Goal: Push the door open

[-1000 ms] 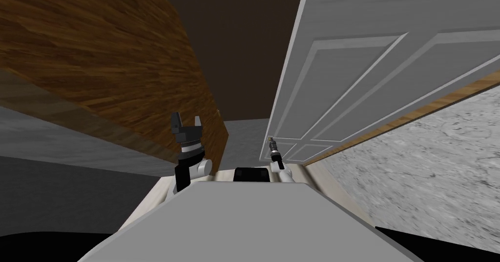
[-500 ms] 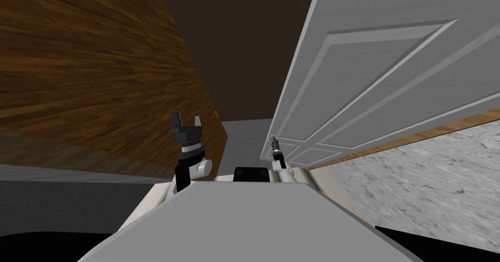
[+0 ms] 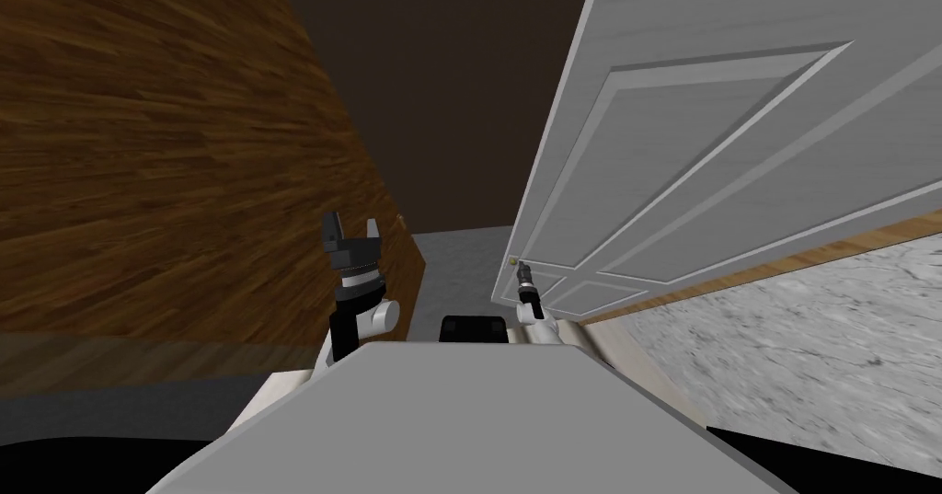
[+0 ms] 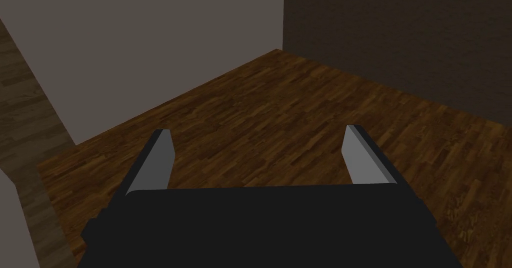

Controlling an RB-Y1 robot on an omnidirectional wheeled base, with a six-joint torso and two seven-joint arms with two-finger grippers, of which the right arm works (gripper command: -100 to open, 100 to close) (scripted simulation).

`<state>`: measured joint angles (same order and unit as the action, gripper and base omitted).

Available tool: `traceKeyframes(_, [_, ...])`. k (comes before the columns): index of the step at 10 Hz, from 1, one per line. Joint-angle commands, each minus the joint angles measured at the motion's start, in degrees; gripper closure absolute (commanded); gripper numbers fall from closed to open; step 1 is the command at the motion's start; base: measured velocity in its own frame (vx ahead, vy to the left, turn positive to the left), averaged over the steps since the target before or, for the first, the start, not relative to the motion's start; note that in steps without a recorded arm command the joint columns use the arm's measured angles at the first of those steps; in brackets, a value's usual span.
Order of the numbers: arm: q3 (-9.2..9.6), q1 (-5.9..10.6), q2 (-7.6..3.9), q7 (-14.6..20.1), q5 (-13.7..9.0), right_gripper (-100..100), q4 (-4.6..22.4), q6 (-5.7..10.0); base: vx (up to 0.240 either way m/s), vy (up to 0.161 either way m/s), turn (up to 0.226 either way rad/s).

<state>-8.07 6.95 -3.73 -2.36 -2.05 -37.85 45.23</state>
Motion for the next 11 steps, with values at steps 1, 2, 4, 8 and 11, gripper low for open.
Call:
traceKeyframes(1, [-0.15,0.02,0.16,0.1,-0.3,-100,-0.3,-0.21,-0.044,0.114,-0.076])
traceKeyframes(2, [-0.15,0.02,0.16,0.1,-0.3,-100,-0.3,-0.21,-0.164,0.082,-0.032])
traceKeyframes(4, [-0.30,0.04,0.63,0.3,-0.6,-100,-0.5,-0.44,-0.200,0.088,-0.038])
traceKeyframes(8, [-0.56,0.25,1.81,0.4,-1.1,-100,-0.6,-0.54,-0.203,0.112,-0.050])
traceKeyframes(11, [-0.87,0.10,0.88,0.3,-1.2,-100,-0.4,-0.10,0.161,-0.021,0.028])
